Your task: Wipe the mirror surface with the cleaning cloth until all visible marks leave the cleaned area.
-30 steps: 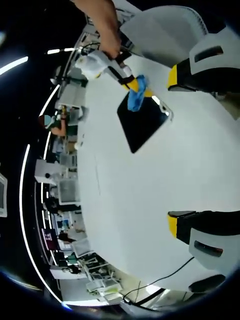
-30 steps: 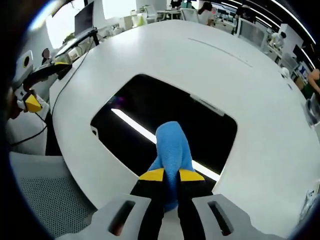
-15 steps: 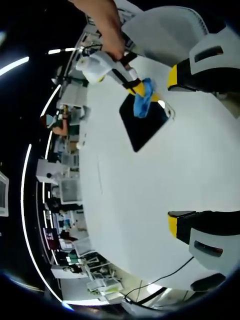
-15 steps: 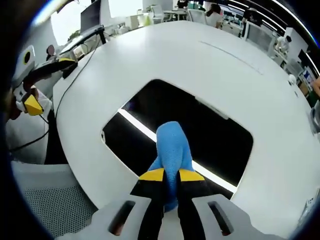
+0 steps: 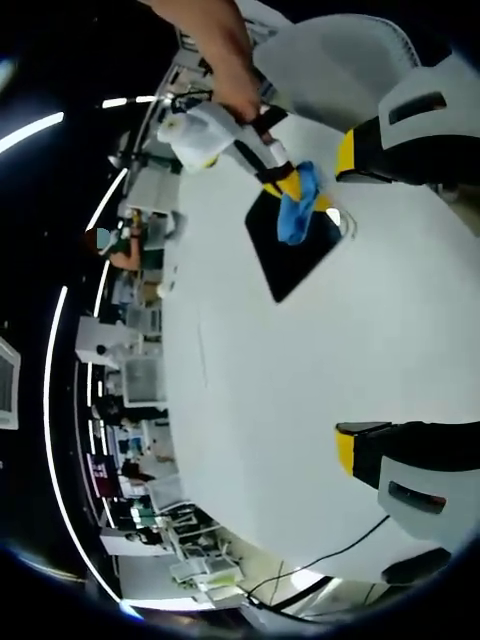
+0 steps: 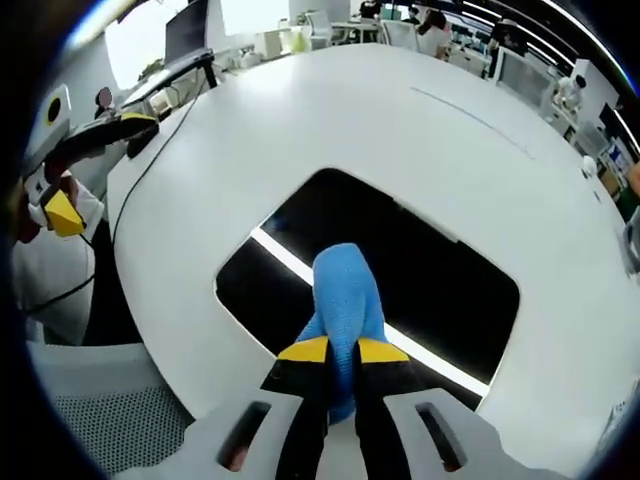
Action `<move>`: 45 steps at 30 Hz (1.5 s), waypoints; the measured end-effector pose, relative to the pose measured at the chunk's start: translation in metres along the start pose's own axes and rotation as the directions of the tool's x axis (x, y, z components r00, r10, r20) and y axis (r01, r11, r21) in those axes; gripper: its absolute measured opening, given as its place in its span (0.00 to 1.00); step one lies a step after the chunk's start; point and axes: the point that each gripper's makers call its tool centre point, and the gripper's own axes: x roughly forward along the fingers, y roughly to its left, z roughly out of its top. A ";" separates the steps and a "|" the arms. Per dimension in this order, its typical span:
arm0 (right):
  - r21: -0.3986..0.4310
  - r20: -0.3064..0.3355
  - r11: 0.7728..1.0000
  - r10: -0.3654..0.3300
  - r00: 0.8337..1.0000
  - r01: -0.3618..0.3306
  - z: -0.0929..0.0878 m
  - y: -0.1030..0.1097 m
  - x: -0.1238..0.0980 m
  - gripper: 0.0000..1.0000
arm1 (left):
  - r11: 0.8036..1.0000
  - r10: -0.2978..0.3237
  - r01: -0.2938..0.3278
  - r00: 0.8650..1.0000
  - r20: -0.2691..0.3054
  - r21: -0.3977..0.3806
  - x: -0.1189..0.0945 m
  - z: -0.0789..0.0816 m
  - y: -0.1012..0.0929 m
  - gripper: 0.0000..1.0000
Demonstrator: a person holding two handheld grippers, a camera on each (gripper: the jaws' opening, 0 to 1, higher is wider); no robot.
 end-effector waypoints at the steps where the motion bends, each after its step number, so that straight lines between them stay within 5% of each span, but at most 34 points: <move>1: 0.004 0.003 1.000 -0.002 1.000 0.002 0.001 0.001 0.000 0.03 | 1.000 -0.011 0.011 1.000 -0.008 -0.014 0.001 -0.002 -0.001 1.00; 16: 0.006 0.011 0.999 0.049 0.999 -0.049 0.015 0.024 0.006 0.02 | 1.000 0.020 -0.021 1.000 -0.004 -0.024 -0.004 -0.007 0.011 1.00; 24: -0.016 0.019 0.995 0.100 0.995 -0.099 0.028 0.055 0.013 0.02 | 0.999 0.034 -0.034 0.999 0.007 -0.033 -0.005 -0.003 0.015 1.00; 45: -0.039 0.029 0.991 0.127 0.991 -0.126 0.035 0.074 0.015 0.02 | 0.997 0.078 -0.077 0.995 0.062 -0.017 -0.020 0.011 0.027 1.00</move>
